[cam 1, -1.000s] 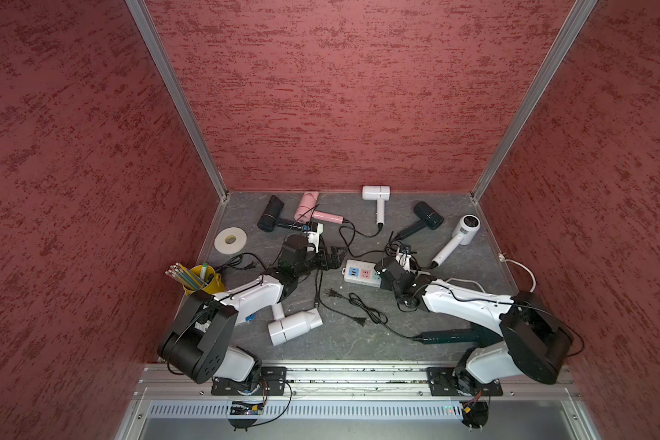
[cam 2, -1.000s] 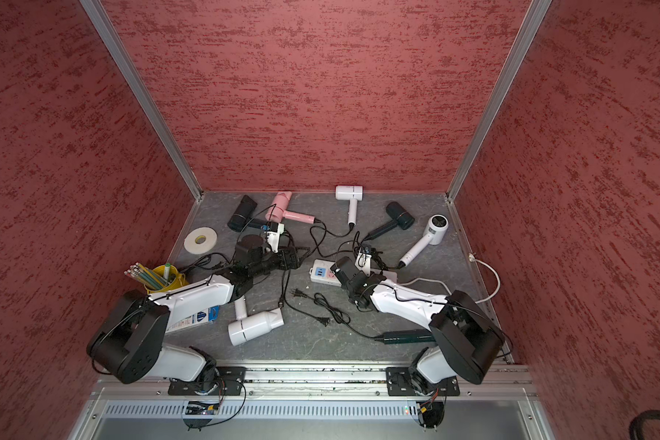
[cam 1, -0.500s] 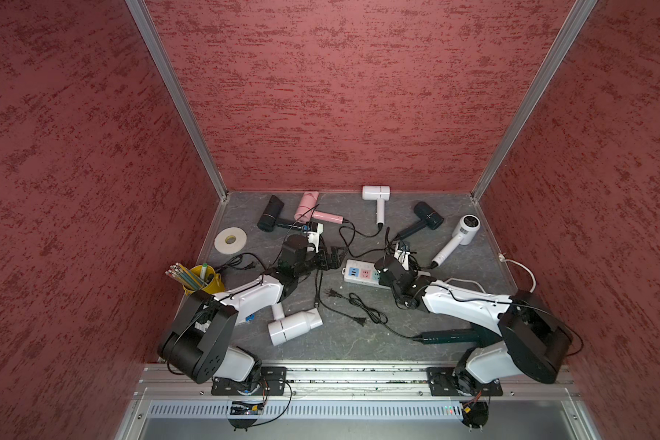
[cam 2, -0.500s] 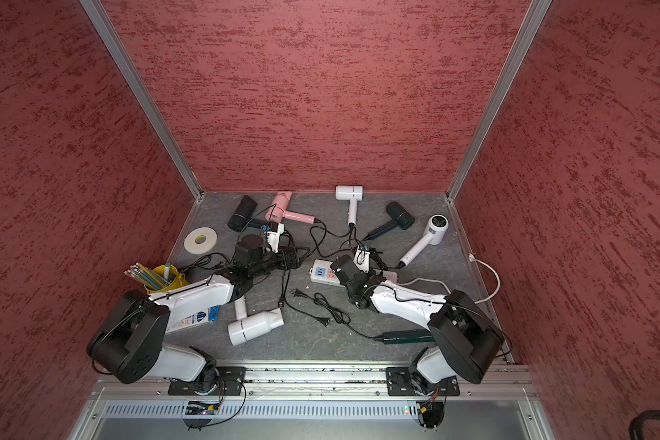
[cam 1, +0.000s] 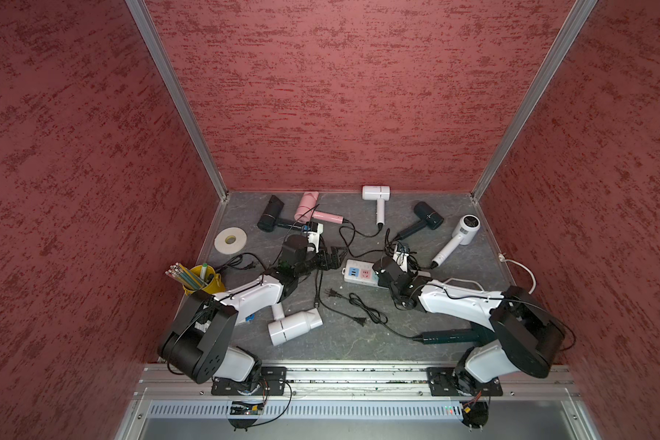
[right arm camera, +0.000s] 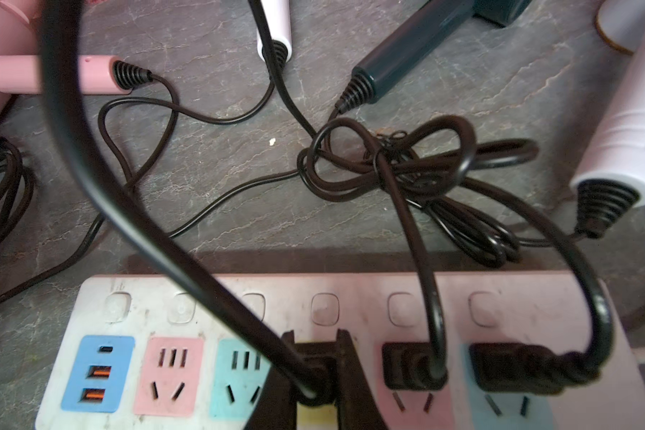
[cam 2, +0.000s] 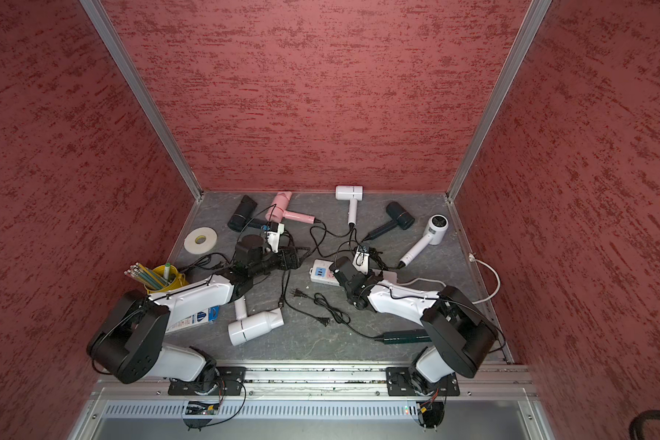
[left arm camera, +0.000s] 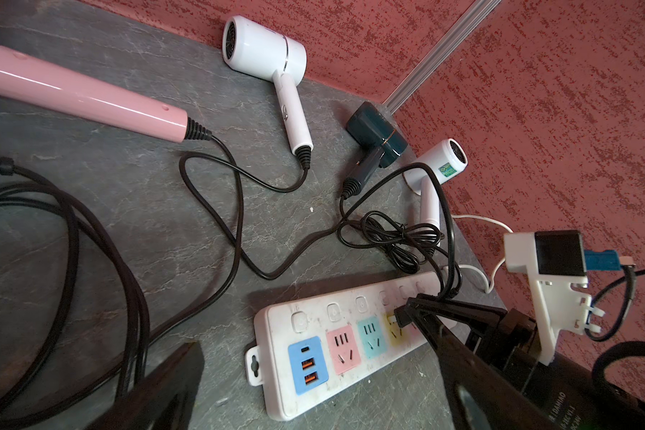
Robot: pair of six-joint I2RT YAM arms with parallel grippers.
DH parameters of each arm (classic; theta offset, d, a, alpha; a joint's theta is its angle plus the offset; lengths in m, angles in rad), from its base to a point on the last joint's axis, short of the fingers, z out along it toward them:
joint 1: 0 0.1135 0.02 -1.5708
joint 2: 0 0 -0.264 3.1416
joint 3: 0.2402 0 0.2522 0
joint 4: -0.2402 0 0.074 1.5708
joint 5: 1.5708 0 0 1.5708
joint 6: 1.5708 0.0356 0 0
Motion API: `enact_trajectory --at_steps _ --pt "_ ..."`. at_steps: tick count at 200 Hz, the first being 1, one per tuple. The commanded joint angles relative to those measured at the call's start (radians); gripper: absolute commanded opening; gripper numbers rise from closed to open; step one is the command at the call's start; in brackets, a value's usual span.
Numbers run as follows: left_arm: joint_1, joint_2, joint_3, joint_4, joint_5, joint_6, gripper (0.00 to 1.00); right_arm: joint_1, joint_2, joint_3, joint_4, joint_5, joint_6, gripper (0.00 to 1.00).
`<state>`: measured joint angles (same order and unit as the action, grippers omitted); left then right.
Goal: Charge the blow dryers
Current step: Insert the plug into the socket.
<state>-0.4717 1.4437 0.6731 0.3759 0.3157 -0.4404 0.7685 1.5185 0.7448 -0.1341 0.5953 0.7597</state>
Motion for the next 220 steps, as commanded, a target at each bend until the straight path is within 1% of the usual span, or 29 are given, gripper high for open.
enact_trajectory --at_steps 1,34,99,135,173,220 --pt "-0.004 0.009 -0.010 0.033 0.006 0.006 1.00 0.003 0.000 -0.026 -0.020 0.019 0.019 0.00" --pt "-0.004 0.010 -0.010 0.035 0.008 0.006 1.00 0.003 -0.011 -0.026 -0.040 0.033 0.010 0.00" --pt "-0.007 0.007 -0.012 0.038 0.008 0.007 1.00 0.003 0.009 0.026 -0.089 0.069 -0.004 0.00" --pt "-0.007 0.007 -0.012 0.039 0.008 0.008 1.00 0.003 0.015 0.012 -0.055 0.034 -0.007 0.00" --pt "-0.007 0.004 -0.013 0.040 0.005 0.009 1.00 0.015 0.005 -0.042 -0.017 -0.024 0.001 0.00" --pt "-0.008 0.009 -0.013 0.043 0.007 0.008 1.00 0.054 0.014 -0.086 -0.049 -0.028 0.046 0.00"
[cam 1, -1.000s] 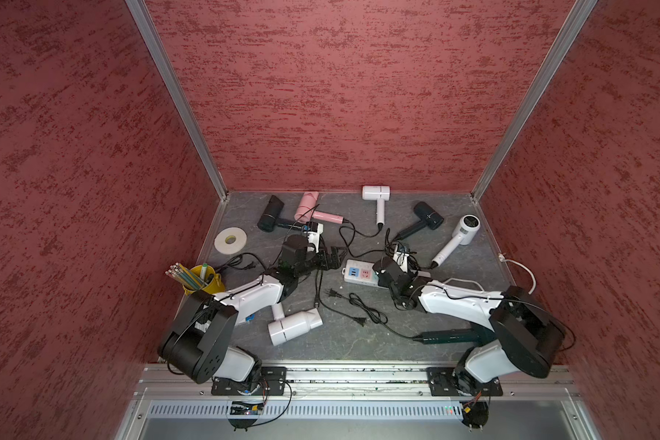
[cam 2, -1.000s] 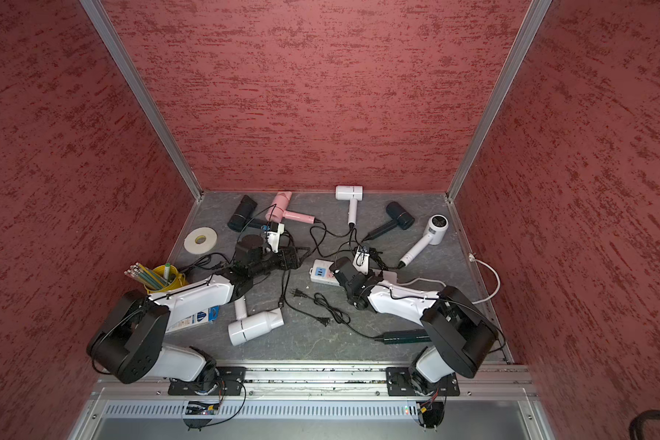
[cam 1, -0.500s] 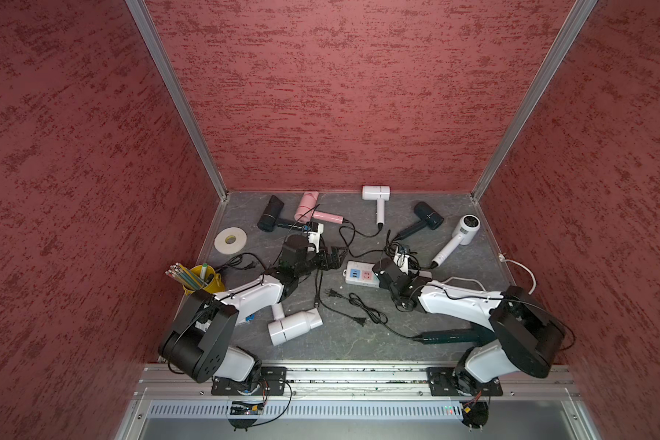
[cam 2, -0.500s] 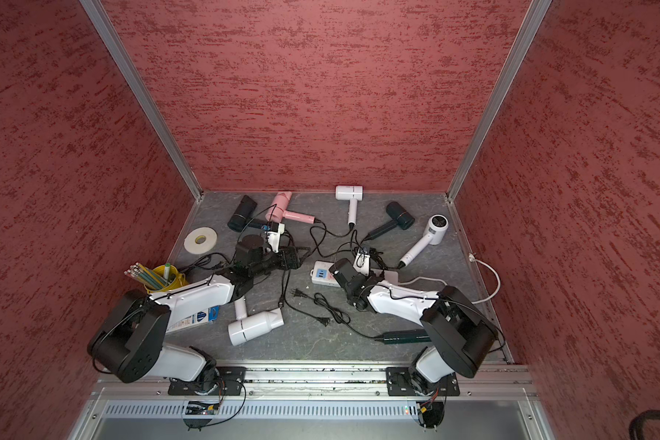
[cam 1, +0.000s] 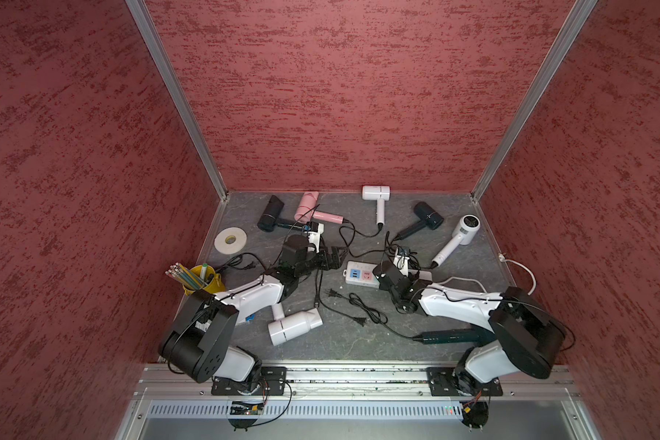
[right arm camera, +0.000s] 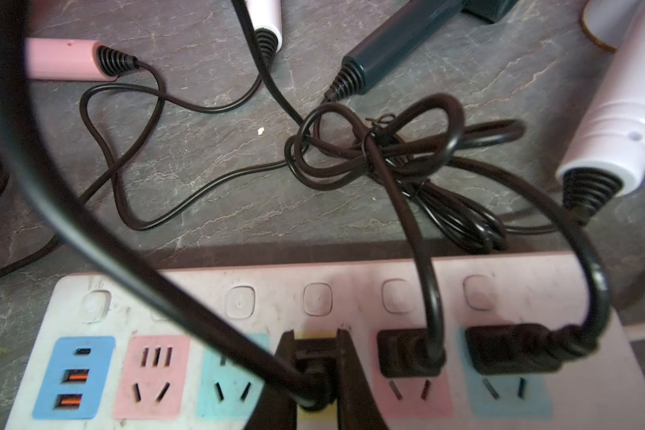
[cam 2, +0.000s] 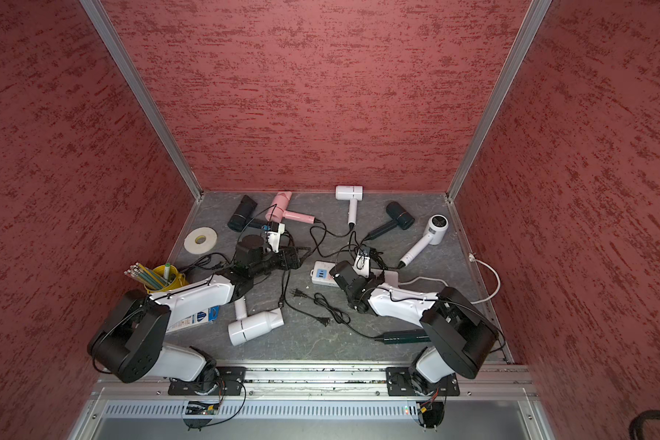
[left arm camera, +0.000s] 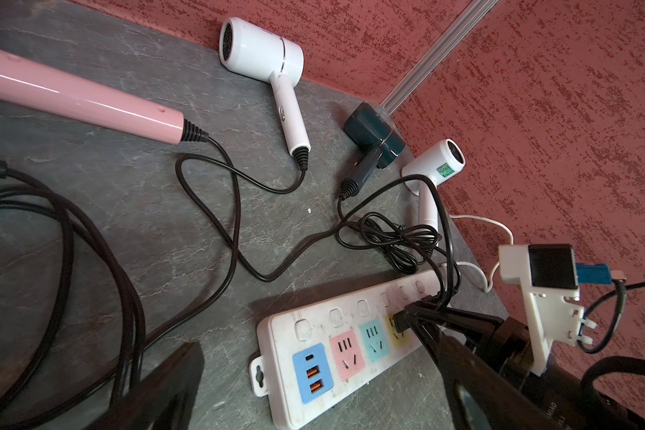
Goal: Charge the blow dryers
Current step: Insert the plug into the socket.
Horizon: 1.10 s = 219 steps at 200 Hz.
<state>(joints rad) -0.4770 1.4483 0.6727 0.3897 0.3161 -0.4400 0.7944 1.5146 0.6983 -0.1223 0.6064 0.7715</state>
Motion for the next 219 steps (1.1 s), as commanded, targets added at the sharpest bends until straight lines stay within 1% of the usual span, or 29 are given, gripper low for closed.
enact_trajectory --at_steps 1,50,96,170,200,219 --pt "-0.003 0.004 -0.013 0.029 0.005 0.008 1.00 0.029 0.018 -0.040 -0.061 -0.039 0.036 0.00" --pt "-0.003 0.007 -0.012 0.030 0.003 0.009 1.00 0.057 0.050 -0.081 -0.073 -0.070 0.106 0.00" --pt "-0.005 0.009 -0.013 0.035 0.005 0.006 1.00 0.056 0.082 -0.093 -0.042 -0.089 0.114 0.00" --pt "-0.005 -0.040 -0.028 0.026 -0.012 0.015 1.00 0.054 0.105 -0.020 0.021 -0.073 -0.042 0.00" --pt "-0.005 -0.034 -0.030 0.029 -0.022 0.017 1.00 0.052 0.103 -0.011 0.060 -0.082 -0.082 0.00" --pt "-0.005 -0.038 -0.032 0.030 -0.030 0.018 1.00 0.053 0.098 0.006 0.048 -0.083 -0.087 0.00"
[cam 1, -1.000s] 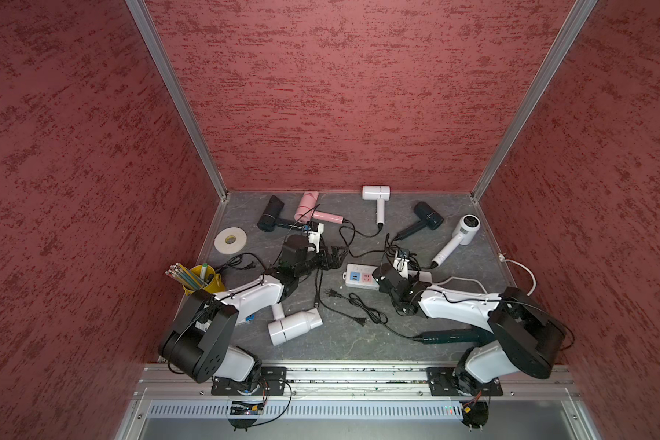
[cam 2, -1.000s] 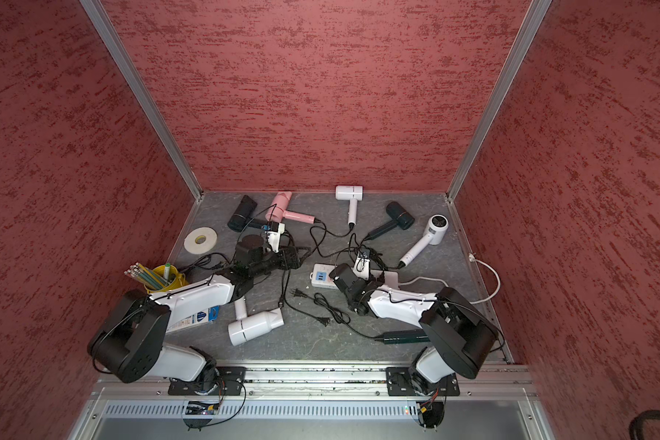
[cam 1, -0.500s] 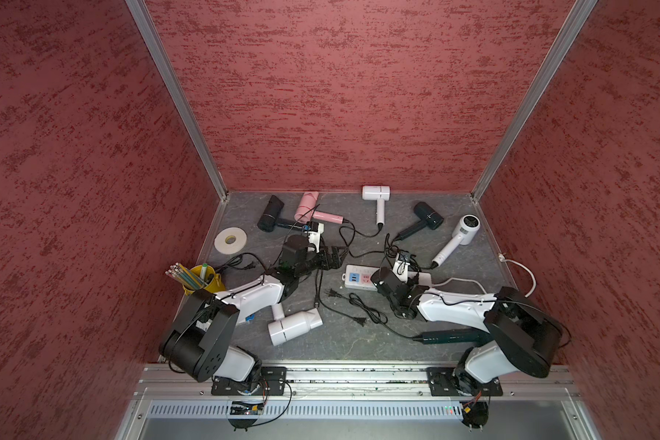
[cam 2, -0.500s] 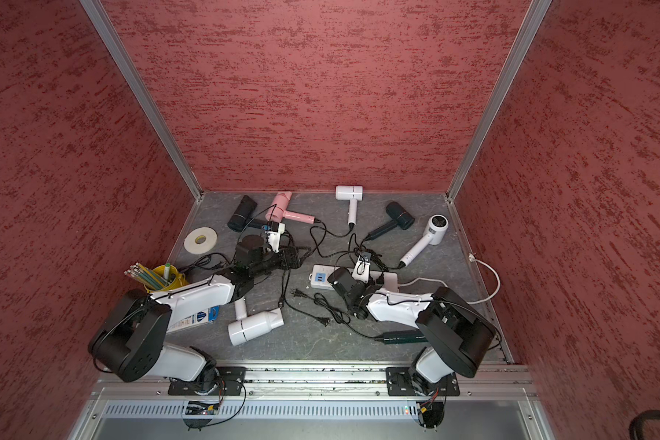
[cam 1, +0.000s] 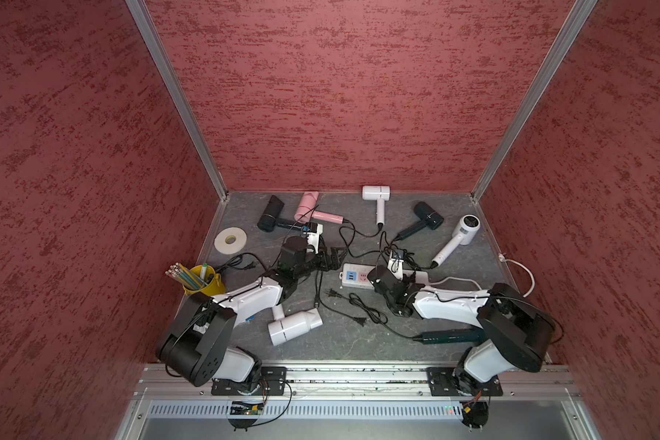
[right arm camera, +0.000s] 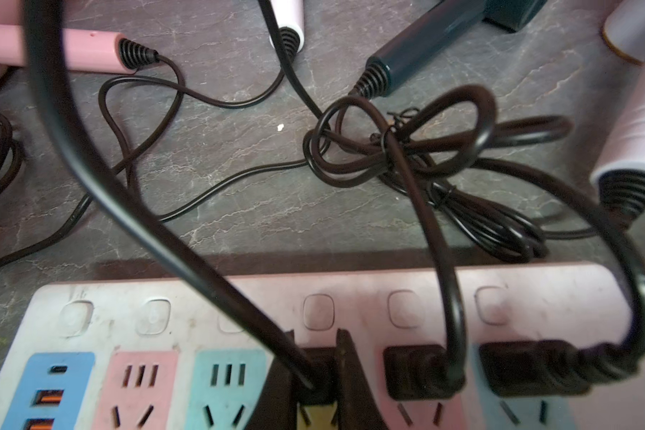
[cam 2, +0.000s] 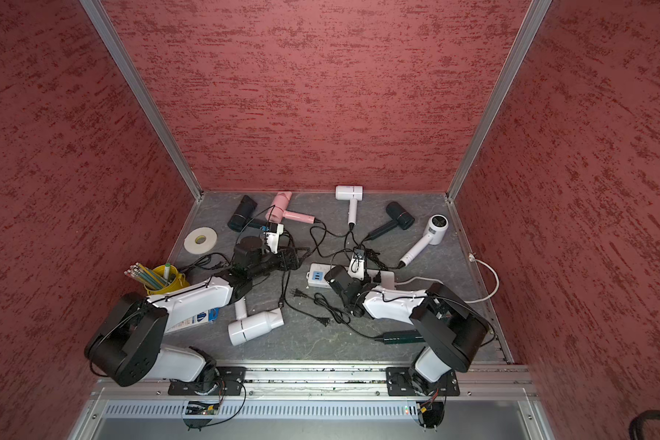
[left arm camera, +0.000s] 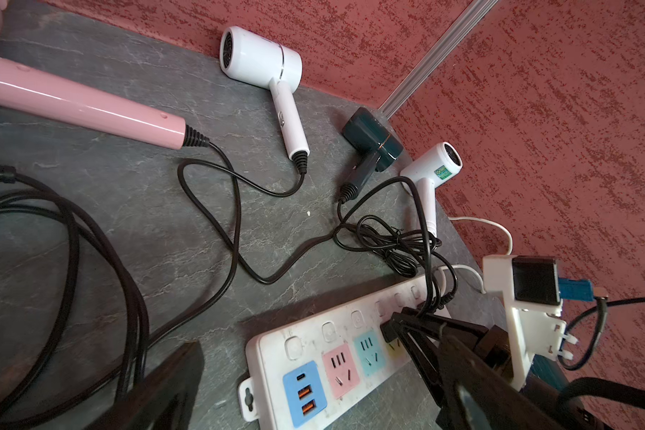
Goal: Charge the blow dryers
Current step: Insert the plug into the socket.
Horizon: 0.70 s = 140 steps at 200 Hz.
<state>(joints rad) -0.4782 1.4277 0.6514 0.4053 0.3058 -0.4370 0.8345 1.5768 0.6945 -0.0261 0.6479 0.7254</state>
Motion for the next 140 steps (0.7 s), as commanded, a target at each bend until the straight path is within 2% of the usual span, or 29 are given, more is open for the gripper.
enact_trajectory --at_steps 1,4,16,36,88,140 --pt "-0.003 -0.018 -0.011 0.014 -0.020 0.014 1.00 0.012 0.035 0.011 -0.049 -0.124 -0.040 0.00" --pt "-0.003 -0.021 -0.013 0.014 -0.022 0.015 1.00 0.013 0.032 0.014 -0.053 -0.123 -0.041 0.00" --pt "-0.003 -0.033 -0.020 0.014 -0.032 0.016 1.00 0.013 0.017 0.028 -0.081 -0.117 -0.038 0.12" --pt "-0.004 -0.074 -0.043 0.025 -0.057 0.018 1.00 0.013 -0.031 0.049 -0.126 -0.107 -0.037 0.27" --pt "-0.006 -0.197 -0.100 0.015 -0.155 0.030 1.00 0.012 -0.171 0.104 -0.215 -0.122 -0.059 0.50" --pt "-0.004 -0.354 -0.167 0.003 -0.259 0.031 1.00 0.011 -0.381 0.067 -0.268 -0.213 -0.057 0.65"
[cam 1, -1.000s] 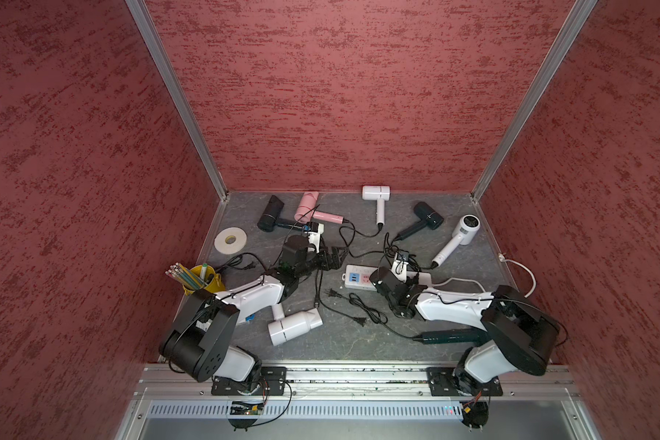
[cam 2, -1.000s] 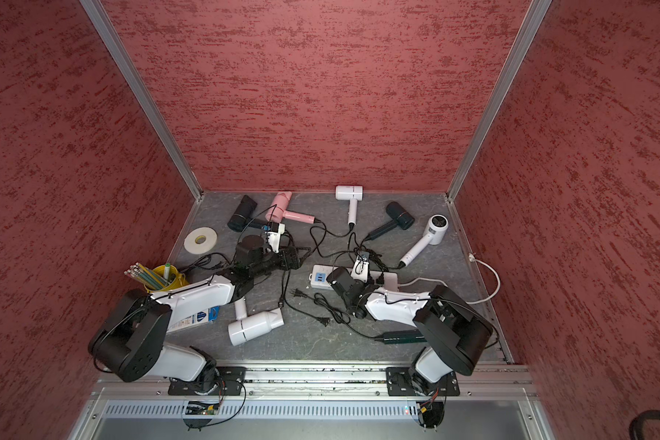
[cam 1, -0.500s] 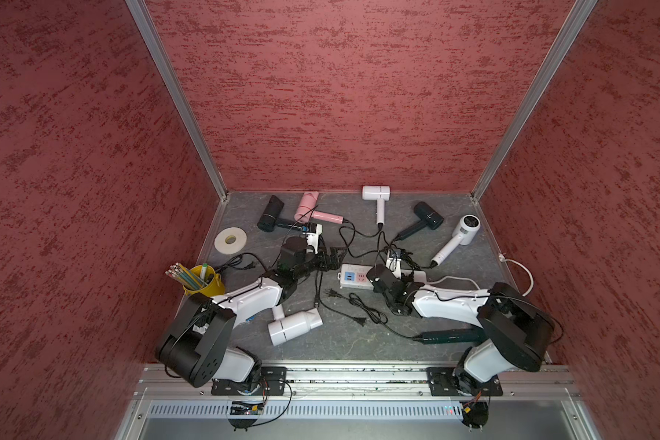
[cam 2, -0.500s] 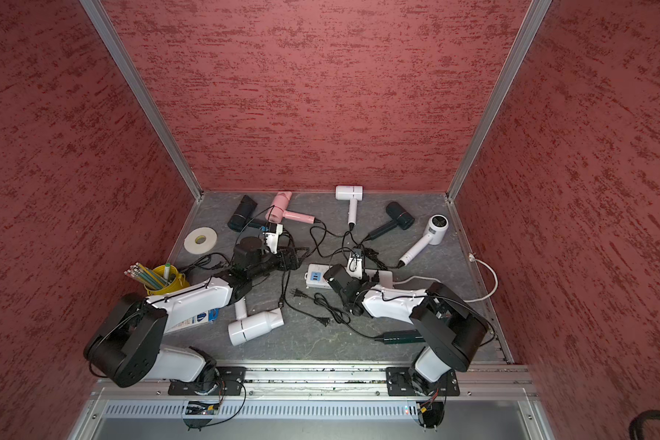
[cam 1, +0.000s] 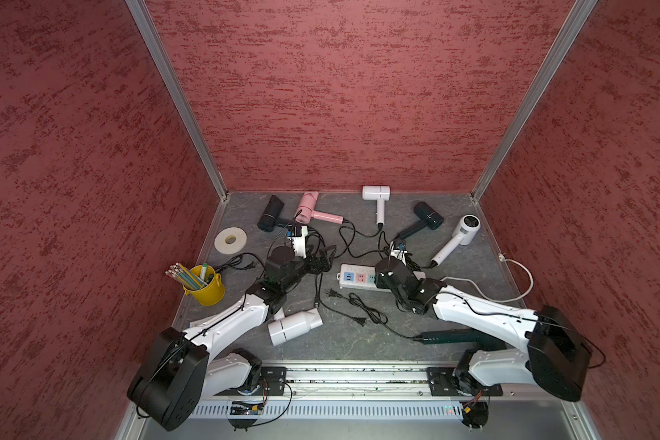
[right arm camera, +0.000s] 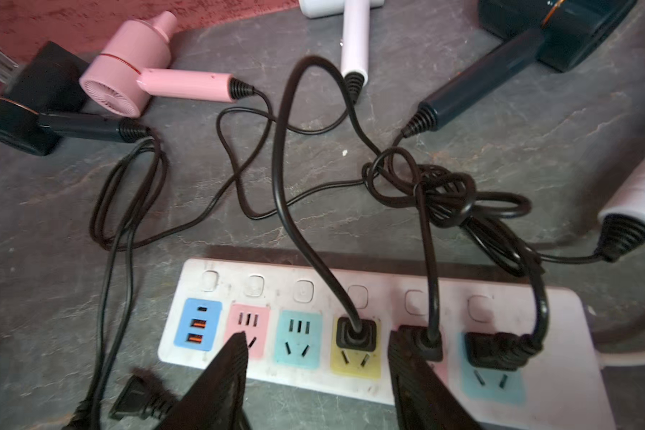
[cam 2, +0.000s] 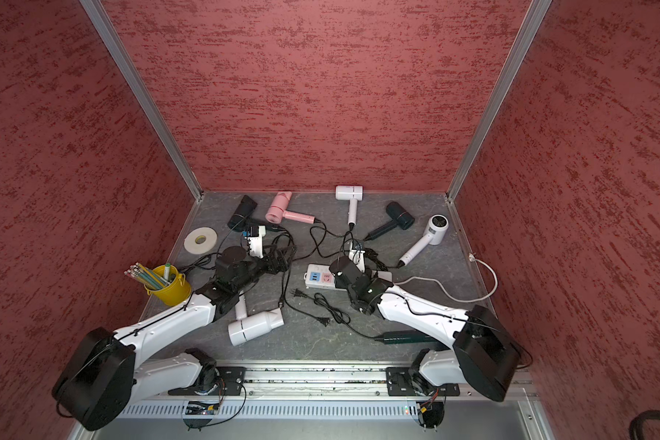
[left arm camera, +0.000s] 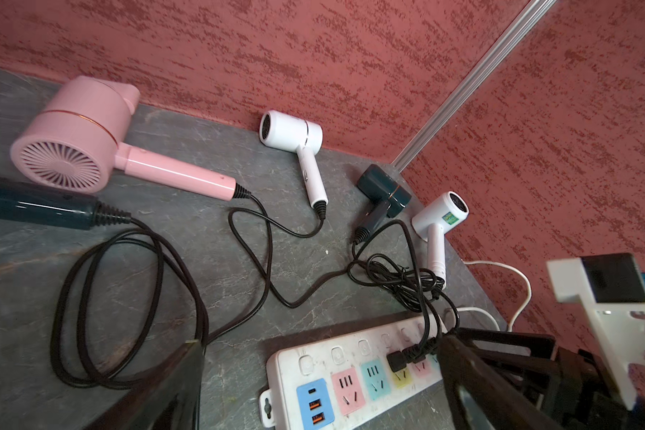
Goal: Charge the blow dryers
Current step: Insert the plug into the socket, then adjust the socket at the center of the board.
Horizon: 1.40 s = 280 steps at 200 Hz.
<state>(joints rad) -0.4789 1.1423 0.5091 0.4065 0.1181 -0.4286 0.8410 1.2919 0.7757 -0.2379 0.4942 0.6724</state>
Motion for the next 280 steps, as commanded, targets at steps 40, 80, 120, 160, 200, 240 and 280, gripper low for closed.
enact_trajectory --at_steps 40,80,120,160,200,240,280 --pt "-0.003 -0.159 -0.047 -0.033 -0.139 0.019 1.00 0.002 -0.231 -0.080 0.005 -0.297 -0.034 0.71" --pt "0.000 -0.178 -0.050 -0.065 -0.197 0.013 1.00 0.009 -0.137 -0.114 0.162 -0.488 -0.039 0.69" --pt "0.007 -0.190 -0.055 -0.073 -0.216 0.010 1.00 0.030 0.052 -0.074 0.230 -0.539 -0.028 0.66" --pt "0.013 -0.170 -0.048 -0.079 -0.221 0.007 1.00 0.035 0.196 -0.037 0.247 -0.533 0.002 0.65" --pt "0.022 -0.128 -0.034 -0.087 -0.221 0.003 1.00 0.034 0.290 0.007 0.184 -0.461 0.013 0.64" --pt "0.029 -0.085 -0.024 -0.082 -0.212 -0.004 1.00 0.017 0.315 0.032 0.075 -0.308 0.018 0.64" --pt "0.031 -0.055 -0.016 -0.078 -0.203 -0.004 1.00 -0.021 0.260 -0.010 0.033 -0.235 0.025 0.65"
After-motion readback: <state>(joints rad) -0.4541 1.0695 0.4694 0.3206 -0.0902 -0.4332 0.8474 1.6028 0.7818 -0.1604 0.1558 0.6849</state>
